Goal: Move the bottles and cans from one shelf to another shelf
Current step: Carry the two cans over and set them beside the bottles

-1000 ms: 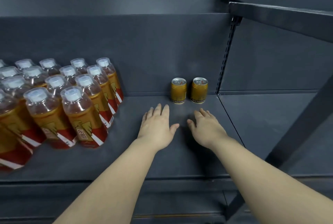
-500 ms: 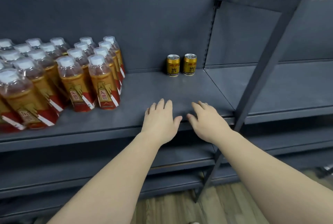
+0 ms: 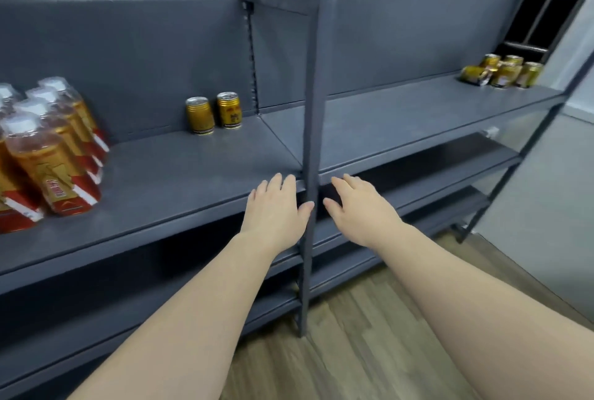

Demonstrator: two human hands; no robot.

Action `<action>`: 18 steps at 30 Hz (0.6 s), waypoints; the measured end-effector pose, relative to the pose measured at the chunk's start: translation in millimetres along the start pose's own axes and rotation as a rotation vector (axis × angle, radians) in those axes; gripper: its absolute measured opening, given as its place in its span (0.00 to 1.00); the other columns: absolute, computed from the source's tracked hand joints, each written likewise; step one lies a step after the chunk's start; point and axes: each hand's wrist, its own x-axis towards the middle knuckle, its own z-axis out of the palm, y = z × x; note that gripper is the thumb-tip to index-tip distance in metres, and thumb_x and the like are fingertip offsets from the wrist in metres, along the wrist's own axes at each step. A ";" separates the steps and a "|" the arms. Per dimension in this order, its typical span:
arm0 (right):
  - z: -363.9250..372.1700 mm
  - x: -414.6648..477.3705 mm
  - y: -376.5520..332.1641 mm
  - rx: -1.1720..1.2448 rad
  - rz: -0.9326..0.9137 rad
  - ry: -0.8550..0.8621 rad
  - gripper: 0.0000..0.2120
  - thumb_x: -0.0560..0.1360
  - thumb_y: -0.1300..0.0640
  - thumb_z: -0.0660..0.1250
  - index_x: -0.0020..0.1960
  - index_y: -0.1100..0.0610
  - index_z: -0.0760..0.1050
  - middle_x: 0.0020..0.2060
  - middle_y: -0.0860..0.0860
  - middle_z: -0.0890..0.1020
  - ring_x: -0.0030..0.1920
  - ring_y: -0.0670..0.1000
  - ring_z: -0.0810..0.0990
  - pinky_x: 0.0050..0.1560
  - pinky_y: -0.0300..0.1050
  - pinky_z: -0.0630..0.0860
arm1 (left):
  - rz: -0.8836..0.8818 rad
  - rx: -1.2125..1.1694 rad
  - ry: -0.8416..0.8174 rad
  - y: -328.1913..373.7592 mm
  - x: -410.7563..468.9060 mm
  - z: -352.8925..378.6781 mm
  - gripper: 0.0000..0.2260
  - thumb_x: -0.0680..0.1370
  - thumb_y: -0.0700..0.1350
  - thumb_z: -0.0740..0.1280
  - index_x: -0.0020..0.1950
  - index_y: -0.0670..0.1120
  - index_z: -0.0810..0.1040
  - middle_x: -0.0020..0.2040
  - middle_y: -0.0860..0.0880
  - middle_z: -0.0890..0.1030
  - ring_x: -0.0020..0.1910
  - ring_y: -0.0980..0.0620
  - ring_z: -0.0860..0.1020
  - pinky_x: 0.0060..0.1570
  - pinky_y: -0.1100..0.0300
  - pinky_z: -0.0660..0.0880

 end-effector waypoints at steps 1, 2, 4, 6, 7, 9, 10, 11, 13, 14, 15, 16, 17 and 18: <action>-4.3 -6.8 16.5 0.001 0.029 -0.008 0.26 0.85 0.45 0.53 0.79 0.56 0.58 0.76 0.57 0.64 0.77 0.58 0.57 0.75 0.49 0.55 | 0.026 -0.006 -0.007 16.8 2.8 4.4 0.28 0.83 0.58 0.57 0.78 0.43 0.60 0.78 0.43 0.63 0.76 0.43 0.61 0.75 0.46 0.58; -8.1 -13.6 34.1 0.000 0.056 -0.009 0.26 0.85 0.45 0.53 0.79 0.56 0.58 0.77 0.57 0.62 0.78 0.58 0.55 0.76 0.50 0.54 | 0.053 -0.008 -0.013 34.3 5.1 9.0 0.28 0.83 0.58 0.57 0.77 0.43 0.61 0.77 0.43 0.64 0.75 0.43 0.62 0.75 0.47 0.59; -17.3 -27.5 70.2 -0.008 0.110 0.006 0.27 0.84 0.44 0.52 0.79 0.56 0.57 0.78 0.58 0.61 0.78 0.59 0.55 0.76 0.51 0.54 | 0.101 0.000 -0.025 70.8 10.0 18.8 0.27 0.83 0.58 0.57 0.77 0.42 0.61 0.76 0.43 0.65 0.75 0.42 0.62 0.74 0.47 0.59; -28.0 -41.1 106.0 -0.004 0.169 0.018 0.27 0.84 0.44 0.52 0.80 0.56 0.56 0.78 0.58 0.60 0.78 0.58 0.55 0.76 0.52 0.55 | 0.148 0.016 -0.036 106.8 15.7 28.9 0.27 0.83 0.58 0.57 0.76 0.42 0.62 0.76 0.43 0.65 0.75 0.42 0.63 0.74 0.46 0.60; -34.1 -48.1 123.6 -0.008 0.194 0.025 0.28 0.84 0.44 0.52 0.80 0.56 0.56 0.78 0.58 0.61 0.78 0.58 0.56 0.77 0.52 0.55 | 0.169 0.021 -0.039 125.1 18.2 33.3 0.27 0.83 0.58 0.57 0.76 0.43 0.62 0.76 0.43 0.65 0.75 0.42 0.63 0.74 0.46 0.60; -45.2 -61.3 157.1 -0.022 0.241 0.050 0.26 0.84 0.44 0.52 0.78 0.56 0.59 0.75 0.58 0.66 0.75 0.59 0.61 0.75 0.53 0.59 | 0.207 0.024 -0.048 159.4 24.1 41.1 0.27 0.83 0.58 0.57 0.76 0.43 0.62 0.77 0.42 0.64 0.75 0.42 0.62 0.75 0.46 0.59; -50.1 -67.8 173.1 -0.025 0.266 0.062 0.25 0.84 0.45 0.53 0.76 0.57 0.62 0.72 0.58 0.68 0.73 0.59 0.63 0.73 0.53 0.61 | 0.225 0.029 -0.053 176.0 27.3 45.0 0.27 0.83 0.58 0.57 0.76 0.42 0.62 0.77 0.42 0.63 0.76 0.42 0.62 0.75 0.46 0.59; -55.3 -74.5 188.0 -0.026 0.288 0.072 0.24 0.84 0.45 0.53 0.74 0.57 0.64 0.69 0.57 0.70 0.72 0.60 0.65 0.72 0.54 0.63 | 0.246 0.039 -0.054 192.4 30.9 49.1 0.26 0.83 0.57 0.57 0.75 0.42 0.63 0.77 0.41 0.64 0.75 0.42 0.62 0.75 0.46 0.59; -64.1 -86.2 217.0 -0.022 0.335 0.084 0.24 0.84 0.45 0.53 0.74 0.58 0.64 0.70 0.58 0.69 0.73 0.60 0.64 0.72 0.54 0.62 | 0.291 0.050 -0.052 224.6 38.6 56.9 0.26 0.83 0.57 0.57 0.75 0.42 0.63 0.76 0.41 0.65 0.74 0.42 0.63 0.74 0.45 0.60; -67.9 -91.1 230.4 -0.017 0.358 0.085 0.25 0.85 0.45 0.52 0.76 0.57 0.62 0.72 0.58 0.68 0.74 0.60 0.62 0.73 0.54 0.61 | 0.310 0.051 -0.057 239.7 41.8 60.3 0.26 0.83 0.57 0.57 0.75 0.42 0.63 0.76 0.41 0.65 0.74 0.42 0.63 0.74 0.45 0.60; -72.2 -95.3 242.9 -0.012 0.376 0.088 0.25 0.85 0.45 0.52 0.77 0.57 0.60 0.74 0.58 0.66 0.75 0.60 0.61 0.74 0.54 0.60 | 0.327 0.053 -0.067 253.6 45.2 64.0 0.26 0.83 0.57 0.57 0.76 0.42 0.62 0.76 0.42 0.65 0.74 0.42 0.64 0.74 0.45 0.60; -75.5 -98.3 255.8 -0.004 0.394 0.094 0.25 0.85 0.45 0.52 0.78 0.56 0.60 0.74 0.58 0.66 0.75 0.60 0.61 0.74 0.53 0.59 | 0.342 0.056 -0.079 267.0 48.7 67.8 0.26 0.83 0.57 0.57 0.75 0.43 0.63 0.75 0.43 0.65 0.74 0.43 0.64 0.73 0.46 0.60; -78.3 -99.7 267.7 0.005 0.413 0.101 0.25 0.84 0.45 0.52 0.77 0.56 0.60 0.73 0.57 0.67 0.74 0.59 0.62 0.73 0.53 0.60 | 0.357 0.060 -0.090 278.8 52.8 71.9 0.25 0.83 0.57 0.57 0.75 0.43 0.63 0.75 0.43 0.66 0.73 0.43 0.64 0.73 0.47 0.61; -80.5 -99.7 280.1 0.015 0.432 0.105 0.25 0.84 0.45 0.53 0.76 0.56 0.61 0.72 0.57 0.68 0.73 0.59 0.63 0.71 0.53 0.62 | 0.373 0.062 -0.099 290.0 57.6 75.9 0.25 0.83 0.57 0.57 0.74 0.43 0.64 0.74 0.44 0.67 0.72 0.43 0.65 0.72 0.47 0.61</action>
